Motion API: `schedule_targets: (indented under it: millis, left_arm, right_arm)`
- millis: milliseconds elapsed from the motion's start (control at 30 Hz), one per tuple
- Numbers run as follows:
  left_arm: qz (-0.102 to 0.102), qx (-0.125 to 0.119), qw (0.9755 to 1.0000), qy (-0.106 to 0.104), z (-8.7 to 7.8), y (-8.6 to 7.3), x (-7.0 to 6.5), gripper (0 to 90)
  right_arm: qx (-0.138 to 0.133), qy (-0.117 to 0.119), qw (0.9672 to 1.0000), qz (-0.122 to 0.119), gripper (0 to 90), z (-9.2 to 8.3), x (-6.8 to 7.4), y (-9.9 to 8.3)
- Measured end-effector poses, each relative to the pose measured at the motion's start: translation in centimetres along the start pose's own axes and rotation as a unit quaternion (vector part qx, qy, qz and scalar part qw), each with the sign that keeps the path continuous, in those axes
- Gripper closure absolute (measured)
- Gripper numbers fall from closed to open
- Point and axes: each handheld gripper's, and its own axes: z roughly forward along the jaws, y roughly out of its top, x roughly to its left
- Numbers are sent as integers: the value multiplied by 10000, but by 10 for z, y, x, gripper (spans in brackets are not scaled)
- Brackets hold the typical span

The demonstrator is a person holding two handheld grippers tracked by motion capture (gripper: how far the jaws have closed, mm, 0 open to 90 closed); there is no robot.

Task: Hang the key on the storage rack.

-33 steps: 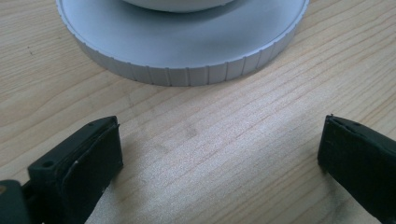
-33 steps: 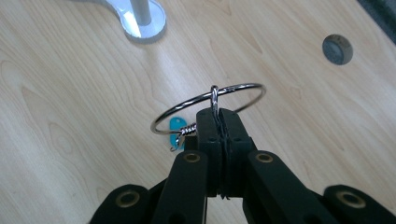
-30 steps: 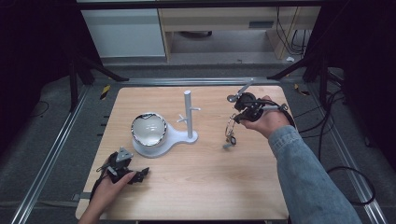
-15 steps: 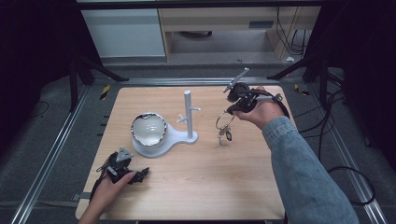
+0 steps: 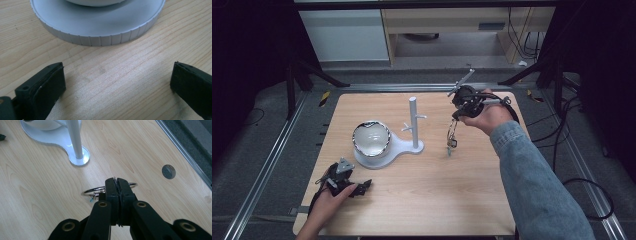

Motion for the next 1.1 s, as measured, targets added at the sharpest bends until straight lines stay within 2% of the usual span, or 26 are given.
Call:
schedule_targets:
  millis: [567,1100]
  left_arm:
    - [-1,-1,10000,0,0,0,0,0]
    - [-1,-1,10000,0,0,0,0,0]
  right_arm:
    - [-17,-64,10000,-45,889,-9,1,13]
    - [3,-44,9997,-228,889,-13,8,32]
